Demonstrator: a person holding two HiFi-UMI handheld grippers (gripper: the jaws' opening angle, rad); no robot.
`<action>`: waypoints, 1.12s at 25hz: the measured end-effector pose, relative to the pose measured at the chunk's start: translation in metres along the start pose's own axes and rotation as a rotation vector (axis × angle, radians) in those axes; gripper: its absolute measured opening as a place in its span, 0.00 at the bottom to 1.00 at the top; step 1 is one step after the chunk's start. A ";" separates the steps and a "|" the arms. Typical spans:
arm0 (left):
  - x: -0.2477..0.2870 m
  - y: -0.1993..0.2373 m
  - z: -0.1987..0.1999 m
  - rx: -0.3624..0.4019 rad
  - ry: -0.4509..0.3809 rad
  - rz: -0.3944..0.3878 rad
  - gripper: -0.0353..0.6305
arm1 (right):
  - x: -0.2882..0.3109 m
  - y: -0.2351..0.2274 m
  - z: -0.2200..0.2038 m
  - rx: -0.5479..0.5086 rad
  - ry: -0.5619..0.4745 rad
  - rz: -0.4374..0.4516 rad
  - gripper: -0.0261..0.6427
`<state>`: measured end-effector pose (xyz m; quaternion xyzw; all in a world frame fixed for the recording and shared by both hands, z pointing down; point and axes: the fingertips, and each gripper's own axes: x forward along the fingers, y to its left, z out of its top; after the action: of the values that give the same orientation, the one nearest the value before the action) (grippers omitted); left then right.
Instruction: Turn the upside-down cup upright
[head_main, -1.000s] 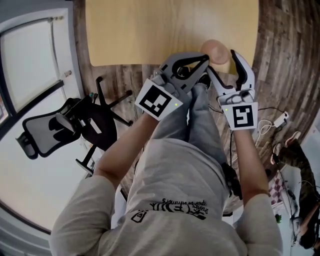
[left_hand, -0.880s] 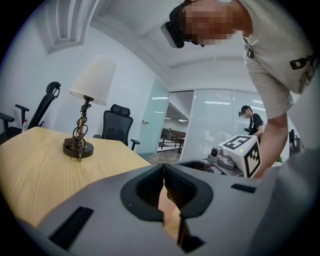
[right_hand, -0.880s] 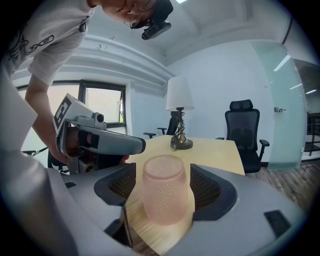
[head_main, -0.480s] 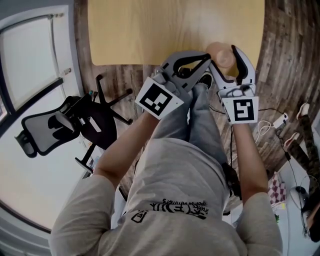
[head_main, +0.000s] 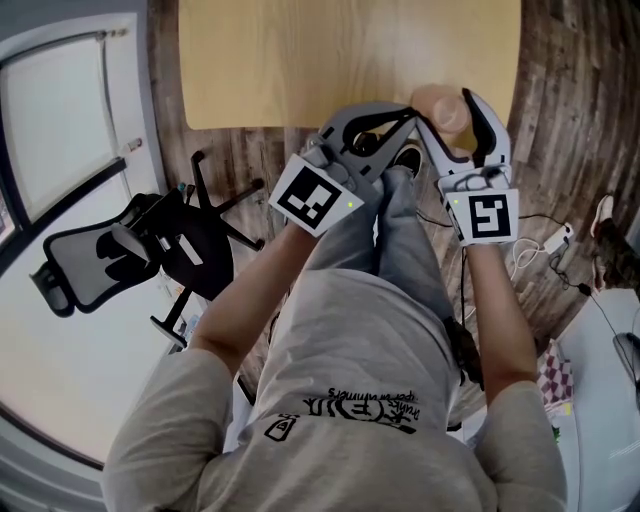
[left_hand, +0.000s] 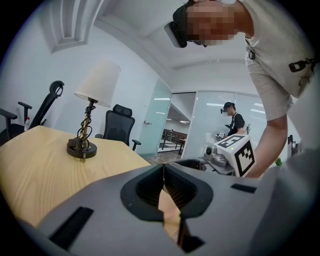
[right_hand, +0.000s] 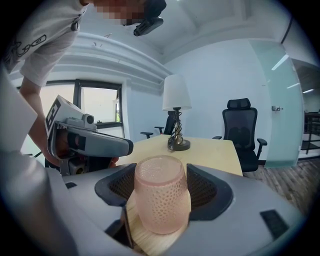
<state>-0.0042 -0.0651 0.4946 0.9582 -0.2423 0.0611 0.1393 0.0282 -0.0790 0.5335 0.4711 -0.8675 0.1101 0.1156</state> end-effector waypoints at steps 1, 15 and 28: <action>-0.001 -0.002 0.002 0.001 -0.004 0.000 0.07 | -0.002 0.000 0.004 -0.002 -0.006 0.000 0.51; -0.021 -0.026 0.052 -0.017 -0.047 0.010 0.07 | -0.045 0.016 0.075 -0.040 -0.061 0.029 0.51; -0.044 -0.054 0.085 -0.076 -0.063 -0.042 0.07 | -0.084 0.032 0.112 0.060 -0.094 0.070 0.51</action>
<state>-0.0124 -0.0254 0.3926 0.9586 -0.2283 0.0188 0.1690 0.0348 -0.0287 0.3986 0.4484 -0.8842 0.1179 0.0567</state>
